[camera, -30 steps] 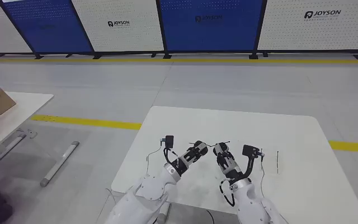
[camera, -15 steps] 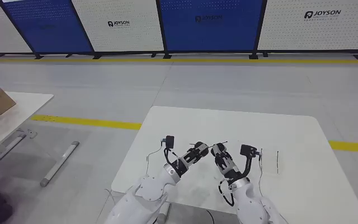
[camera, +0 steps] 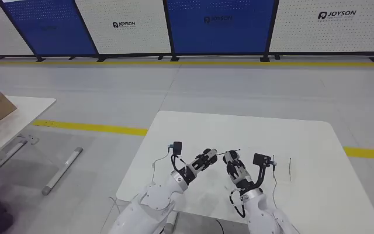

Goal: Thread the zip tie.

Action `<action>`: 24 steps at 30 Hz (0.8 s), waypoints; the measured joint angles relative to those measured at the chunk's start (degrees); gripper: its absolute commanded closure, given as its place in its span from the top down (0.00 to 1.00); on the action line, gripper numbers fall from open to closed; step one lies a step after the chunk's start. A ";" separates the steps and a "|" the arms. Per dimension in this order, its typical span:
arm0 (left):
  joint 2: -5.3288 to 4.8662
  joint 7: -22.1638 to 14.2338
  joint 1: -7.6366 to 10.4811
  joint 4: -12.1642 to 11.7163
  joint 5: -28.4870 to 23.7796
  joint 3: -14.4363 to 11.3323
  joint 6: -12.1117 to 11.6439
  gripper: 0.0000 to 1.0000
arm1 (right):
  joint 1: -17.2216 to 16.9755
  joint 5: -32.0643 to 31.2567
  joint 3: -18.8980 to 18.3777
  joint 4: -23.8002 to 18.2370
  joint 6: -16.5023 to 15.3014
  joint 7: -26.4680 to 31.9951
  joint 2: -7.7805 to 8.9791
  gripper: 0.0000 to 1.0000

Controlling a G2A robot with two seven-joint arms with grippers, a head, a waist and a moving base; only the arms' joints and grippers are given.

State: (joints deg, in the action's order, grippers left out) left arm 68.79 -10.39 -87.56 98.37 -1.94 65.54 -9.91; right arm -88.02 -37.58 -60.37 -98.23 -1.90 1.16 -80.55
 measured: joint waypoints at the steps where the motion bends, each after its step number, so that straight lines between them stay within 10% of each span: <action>1: -0.01 0.39 -0.11 0.10 0.93 -0.11 0.10 0.47 | -0.09 -0.74 0.12 -0.11 0.21 -0.37 0.01 0.00; 24: 0.11 0.90 1.11 0.29 3.97 -1.53 2.57 0.00 | -0.54 -2.79 0.51 -0.43 0.08 -1.68 0.07 0.00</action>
State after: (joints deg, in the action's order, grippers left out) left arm 68.90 -9.49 -86.45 98.65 2.03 64.01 -7.34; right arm -88.56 -40.37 -59.86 -98.66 -1.82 -0.52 -80.48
